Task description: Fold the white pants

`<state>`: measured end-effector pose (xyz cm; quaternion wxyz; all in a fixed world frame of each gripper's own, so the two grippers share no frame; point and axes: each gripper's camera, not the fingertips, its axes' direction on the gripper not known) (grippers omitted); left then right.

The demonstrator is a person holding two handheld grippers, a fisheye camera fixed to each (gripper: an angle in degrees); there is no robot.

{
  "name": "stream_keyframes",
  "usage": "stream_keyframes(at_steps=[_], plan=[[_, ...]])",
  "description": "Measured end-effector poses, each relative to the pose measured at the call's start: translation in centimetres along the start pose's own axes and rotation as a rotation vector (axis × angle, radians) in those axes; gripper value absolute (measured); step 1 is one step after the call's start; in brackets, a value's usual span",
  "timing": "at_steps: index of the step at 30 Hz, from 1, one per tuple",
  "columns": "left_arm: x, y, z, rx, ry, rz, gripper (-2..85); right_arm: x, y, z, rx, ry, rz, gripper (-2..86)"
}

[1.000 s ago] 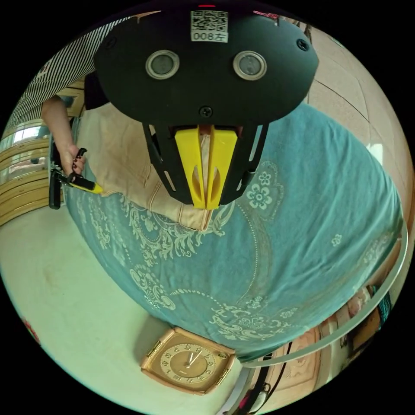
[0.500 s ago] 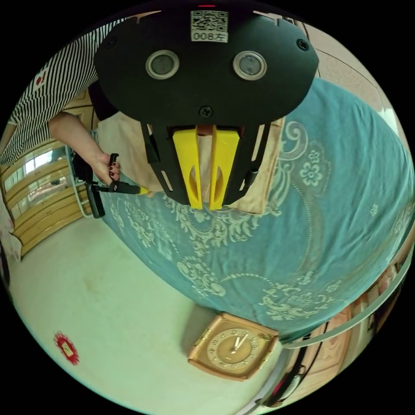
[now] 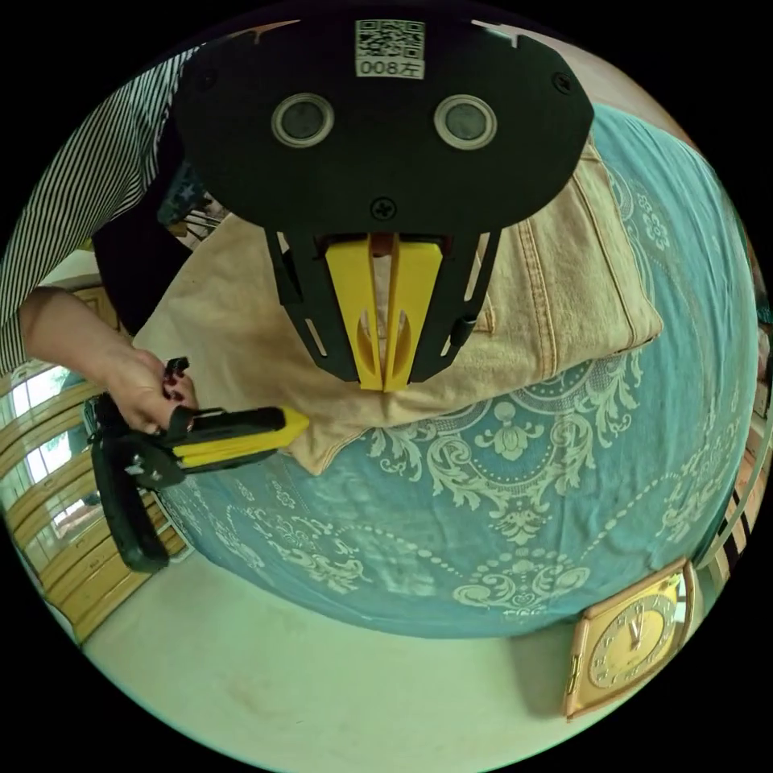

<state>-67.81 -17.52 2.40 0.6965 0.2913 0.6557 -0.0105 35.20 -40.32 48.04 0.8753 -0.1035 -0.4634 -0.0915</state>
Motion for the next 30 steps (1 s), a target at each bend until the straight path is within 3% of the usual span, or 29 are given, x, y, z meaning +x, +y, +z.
stream_keyframes(at_steps=[2, 7, 10, 14, 19, 24, 30], plan=[[-1.2, 0.9, 1.4, -0.013, 0.001, -0.038, 0.2, -1.5, 0.4, 2.2, -0.053, 0.108, -0.028, 0.1], [-2.0, 2.1, 4.0, 0.056, -0.014, 0.009, 0.1, -3.0, 2.1, 1.7, -0.046, 0.140, -0.070, 0.1], [-3.5, 2.6, 8.6, -0.028, -0.086, 0.027, 0.1, -2.6, 2.6, 1.5, -0.016, 0.198, -0.044, 0.1], [-6.1, 4.5, 10.7, 0.020, -0.040, 0.011, 0.2, -1.8, 4.1, 1.2, 0.002, 0.112, 0.021, 0.1], [-6.0, 5.6, 15.0, 0.056, 0.077, 0.123, 0.2, -2.6, 9.5, -2.2, 0.122, 0.164, 0.062, 0.1], [-7.8, 5.3, 24.9, -0.108, -0.017, 0.178, 0.1, -1.6, 14.8, -1.7, 0.086, 0.172, 0.136, 0.2], [-12.4, 8.8, 28.5, -0.020, 0.042, 0.149, 0.1, -2.8, 18.3, -5.3, 0.149, 0.199, 0.163, 0.1]])
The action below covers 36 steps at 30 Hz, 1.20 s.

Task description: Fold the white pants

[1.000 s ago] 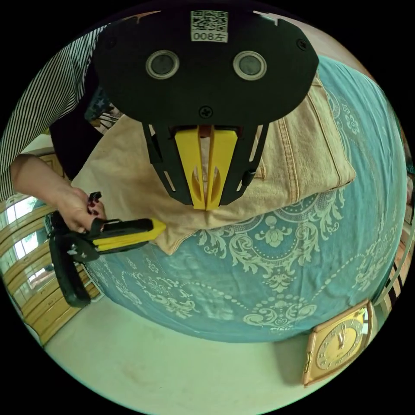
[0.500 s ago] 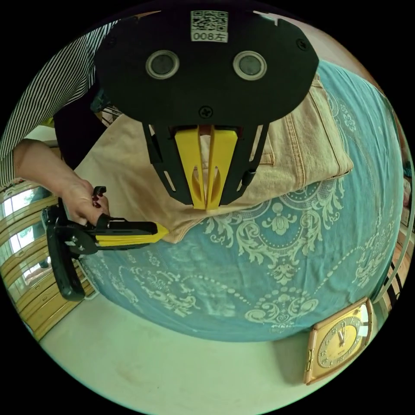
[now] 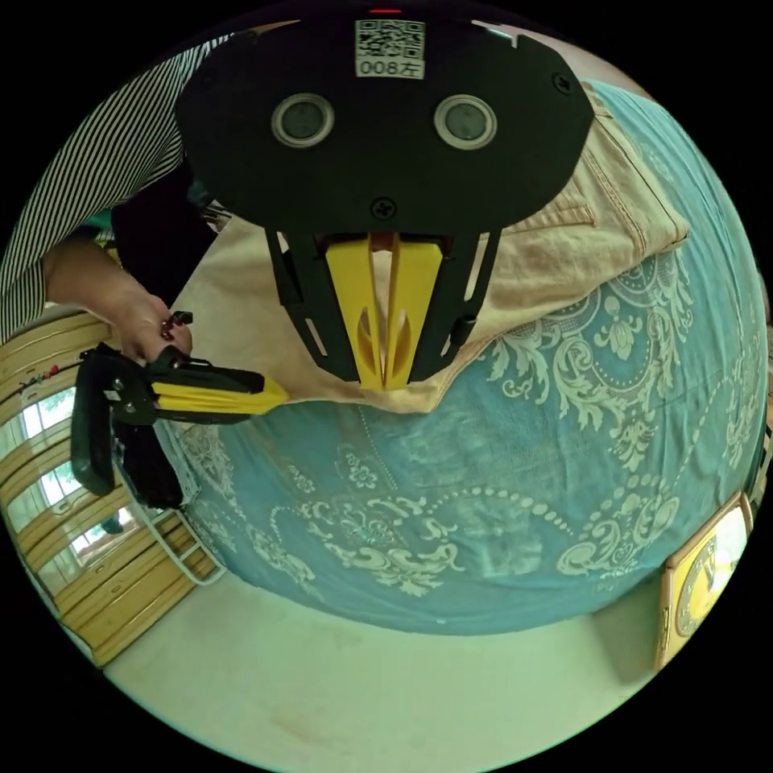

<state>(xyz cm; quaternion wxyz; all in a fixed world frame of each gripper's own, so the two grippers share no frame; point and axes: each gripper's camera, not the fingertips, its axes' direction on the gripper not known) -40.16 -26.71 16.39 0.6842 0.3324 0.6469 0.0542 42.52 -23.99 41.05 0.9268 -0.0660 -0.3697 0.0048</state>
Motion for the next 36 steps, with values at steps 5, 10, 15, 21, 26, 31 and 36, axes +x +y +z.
stream_keyframes(at_steps=[5, 10, 15, 21, 26, 31, 36], plan=[[-4.1, 2.7, 8.6, -0.120, -0.074, 0.047, 0.2, 2.0, 4.5, -0.4, -0.042, -0.033, 0.060, 0.1], [-8.0, 6.9, 11.7, -0.070, -0.050, 0.024, 0.1, 2.5, 6.5, -4.0, -0.012, 0.041, 0.108, 0.2], [-10.0, 10.4, 18.4, -0.087, 0.057, 0.075, 0.2, 5.4, 11.6, -8.0, 0.007, 0.112, 0.225, 0.2], [-14.3, 15.1, 25.2, -0.133, 0.020, 0.065, 0.2, 8.7, 16.0, -9.7, -0.031, 0.057, 0.353, 0.2], [-17.1, 20.1, 32.9, -0.204, 0.042, 0.091, 0.2, 10.0, 18.8, -12.6, -0.014, 0.149, 0.389, 0.2], [-19.4, 24.0, 37.0, -0.197, 0.118, 0.104, 0.2, 13.0, 22.6, -15.0, 0.014, 0.051, 0.499, 0.2], [-18.6, 27.8, 44.5, -0.254, 0.181, 0.210, 0.4, 14.6, 27.9, -19.8, 0.088, 0.023, 0.551, 0.2]])
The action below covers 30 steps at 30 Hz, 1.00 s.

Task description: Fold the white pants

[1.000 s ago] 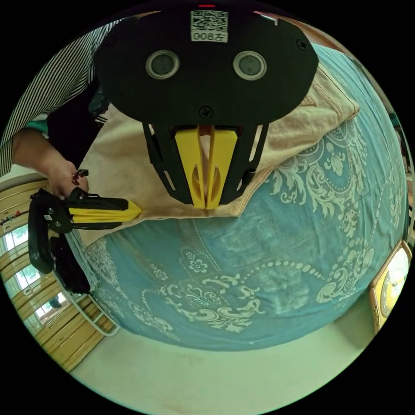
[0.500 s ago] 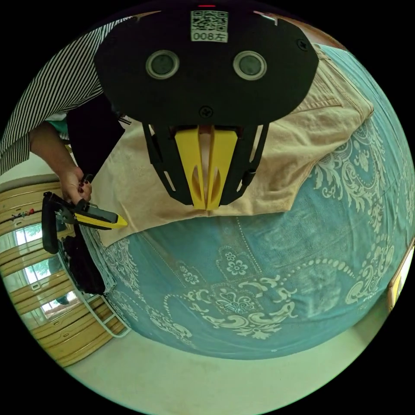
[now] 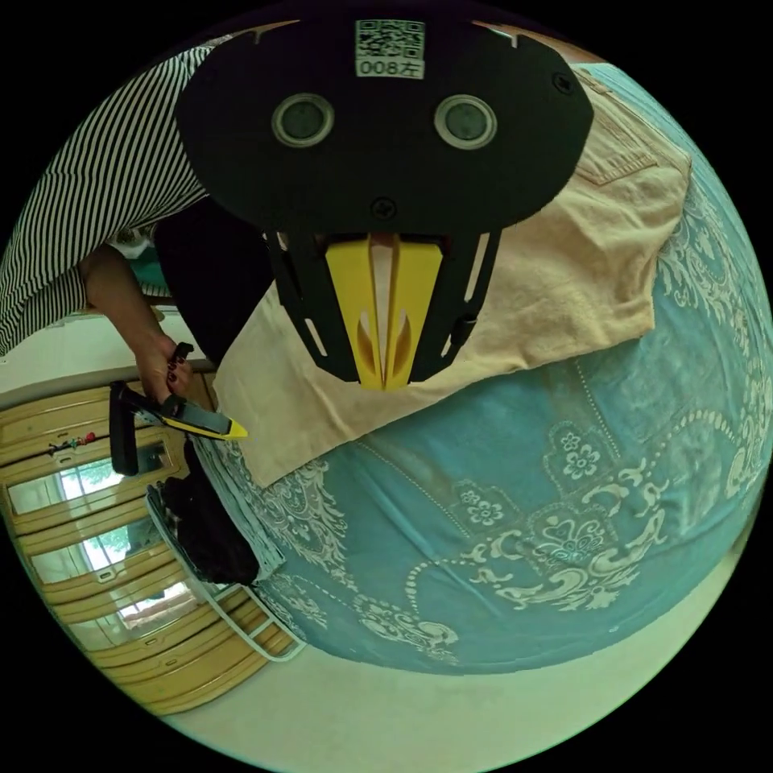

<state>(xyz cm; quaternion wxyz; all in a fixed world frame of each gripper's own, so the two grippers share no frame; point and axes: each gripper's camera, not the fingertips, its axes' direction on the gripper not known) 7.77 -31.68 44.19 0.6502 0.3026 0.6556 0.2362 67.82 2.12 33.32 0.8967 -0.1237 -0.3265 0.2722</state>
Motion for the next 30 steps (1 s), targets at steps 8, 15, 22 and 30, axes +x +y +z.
stream_keyframes(at_steps=[8, 15, 22, 30], plan=[[3.8, 0.1, 15.9, -0.108, 0.084, 0.244, 3.6, 7.0, 6.5, -4.6, 0.003, 0.015, 0.162, 1.3], [4.1, -1.0, 26.5, -0.137, 0.031, 0.372, 7.5, 10.1, 11.4, -9.0, 0.036, 0.093, 0.203, 6.2], [1.0, 0.9, 38.0, -0.239, -0.057, 0.372, 6.3, 12.1, 11.7, -8.7, -0.004, 0.014, 0.188, 7.5], [-0.3, 5.7, 45.2, -0.262, -0.116, 0.466, 1.3, 14.4, 11.9, -9.7, -0.024, -0.002, 0.189, 2.8]])
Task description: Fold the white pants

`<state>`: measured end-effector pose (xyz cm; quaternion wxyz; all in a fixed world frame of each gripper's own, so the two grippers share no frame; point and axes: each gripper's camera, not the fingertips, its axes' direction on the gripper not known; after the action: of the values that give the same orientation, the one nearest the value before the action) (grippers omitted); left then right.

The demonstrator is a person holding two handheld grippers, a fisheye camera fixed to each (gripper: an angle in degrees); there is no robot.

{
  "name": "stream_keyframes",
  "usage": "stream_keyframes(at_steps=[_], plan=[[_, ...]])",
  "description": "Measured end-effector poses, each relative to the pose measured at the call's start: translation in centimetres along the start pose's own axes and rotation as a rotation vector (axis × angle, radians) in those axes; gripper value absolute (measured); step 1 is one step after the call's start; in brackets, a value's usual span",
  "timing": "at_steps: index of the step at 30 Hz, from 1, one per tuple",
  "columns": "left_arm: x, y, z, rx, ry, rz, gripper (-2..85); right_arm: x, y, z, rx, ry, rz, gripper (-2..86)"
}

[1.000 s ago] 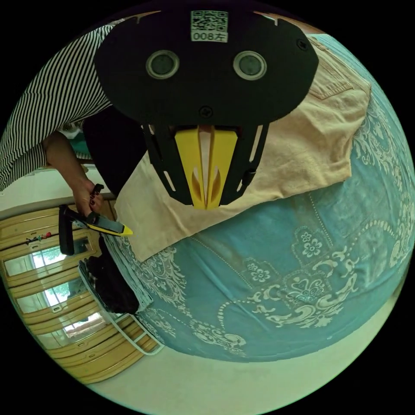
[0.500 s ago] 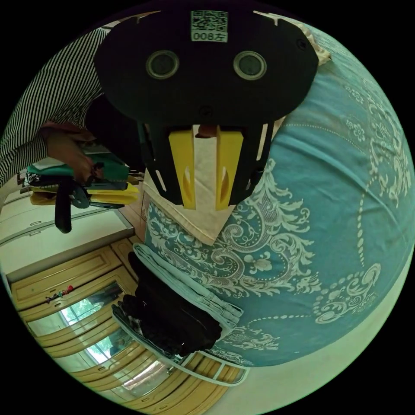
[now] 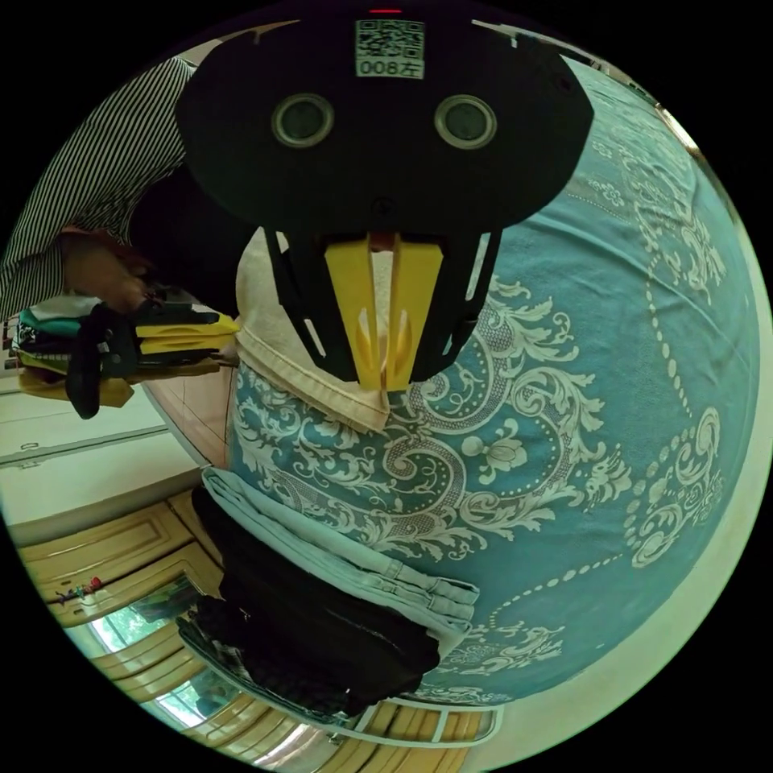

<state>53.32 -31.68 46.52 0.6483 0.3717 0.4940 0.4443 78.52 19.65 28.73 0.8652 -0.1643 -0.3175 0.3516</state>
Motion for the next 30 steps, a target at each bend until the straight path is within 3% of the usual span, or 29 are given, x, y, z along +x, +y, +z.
stream_keyframes(at_steps=[14, 21, 27, 30], plan=[[-1.4, 2.7, 12.4, -0.001, 0.038, -0.034, 1.3, 5.9, 0.2, -3.1, 0.030, -0.152, 0.070, 0.4], [-1.9, 2.2, 14.5, 0.010, 0.042, -0.013, 4.1, 8.0, -0.2, -2.9, 0.030, -0.204, 0.093, 0.8], [-3.0, 0.9, 16.9, -0.035, 0.121, -0.009, 9.2, 10.7, 0.9, -4.0, 0.088, -0.228, 0.174, 3.8], [-3.0, -0.2, 17.9, -0.058, 0.104, -0.011, 9.5, 12.2, 0.9, -3.3, 0.092, -0.354, 0.220, 8.0]])
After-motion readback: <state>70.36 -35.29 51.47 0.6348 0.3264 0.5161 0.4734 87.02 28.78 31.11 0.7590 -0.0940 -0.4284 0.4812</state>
